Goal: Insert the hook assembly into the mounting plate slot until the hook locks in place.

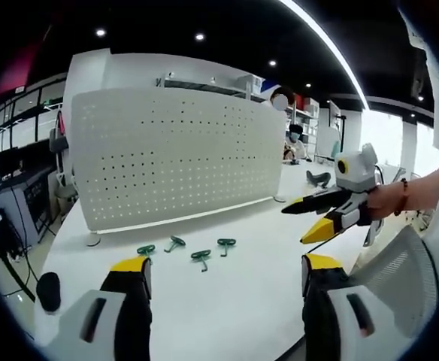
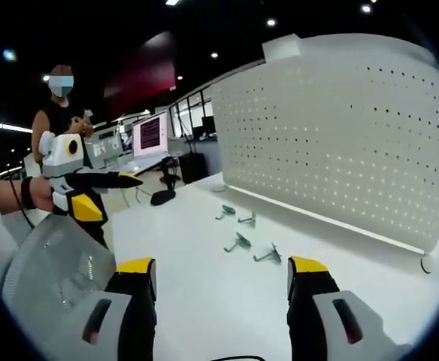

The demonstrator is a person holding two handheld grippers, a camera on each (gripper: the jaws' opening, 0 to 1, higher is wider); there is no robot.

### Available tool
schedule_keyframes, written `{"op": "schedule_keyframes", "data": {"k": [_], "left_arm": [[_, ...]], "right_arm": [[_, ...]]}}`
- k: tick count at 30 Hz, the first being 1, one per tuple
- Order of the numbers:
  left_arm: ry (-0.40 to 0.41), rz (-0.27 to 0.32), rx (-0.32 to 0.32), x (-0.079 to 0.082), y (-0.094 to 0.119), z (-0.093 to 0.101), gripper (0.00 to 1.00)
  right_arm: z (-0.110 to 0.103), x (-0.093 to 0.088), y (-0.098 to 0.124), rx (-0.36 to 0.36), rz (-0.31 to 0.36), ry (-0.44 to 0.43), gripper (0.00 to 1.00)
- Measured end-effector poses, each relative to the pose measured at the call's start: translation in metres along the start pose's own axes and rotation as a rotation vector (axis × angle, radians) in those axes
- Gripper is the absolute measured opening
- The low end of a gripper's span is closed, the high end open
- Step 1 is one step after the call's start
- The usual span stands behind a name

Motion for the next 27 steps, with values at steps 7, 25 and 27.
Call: {"op": "schedule_keyframes", "data": {"k": [7, 25, 27], "left_arm": [[0.007, 0.008, 0.003, 0.0, -0.004, -0.002, 0.84], [0.013, 0.003, 0.011, 0.0, -0.011, -0.005, 0.83], [0.02, 0.003, 0.01, -0.001, -0.011, -0.004, 0.83]], "right_arm": [[0.006, -0.003, -0.005, 0.003, -0.019, 0.002, 0.7], [0.019, -0.013, -0.017, -0.023, -0.056, -0.006, 0.63], [0.018, -0.014, -0.018, -0.017, -0.062, -0.004, 0.61]]}}
Point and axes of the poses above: the point that each gripper's makers call its tool centre point, and the gripper's own axes: y roughly backward along the fingers, z roughly to its right, x roughly out of its top, the point moved 7 cm from there along y, roughly backward along the fingers, and after that the axes turned 7 degrees about y, right-handed, at the moved point
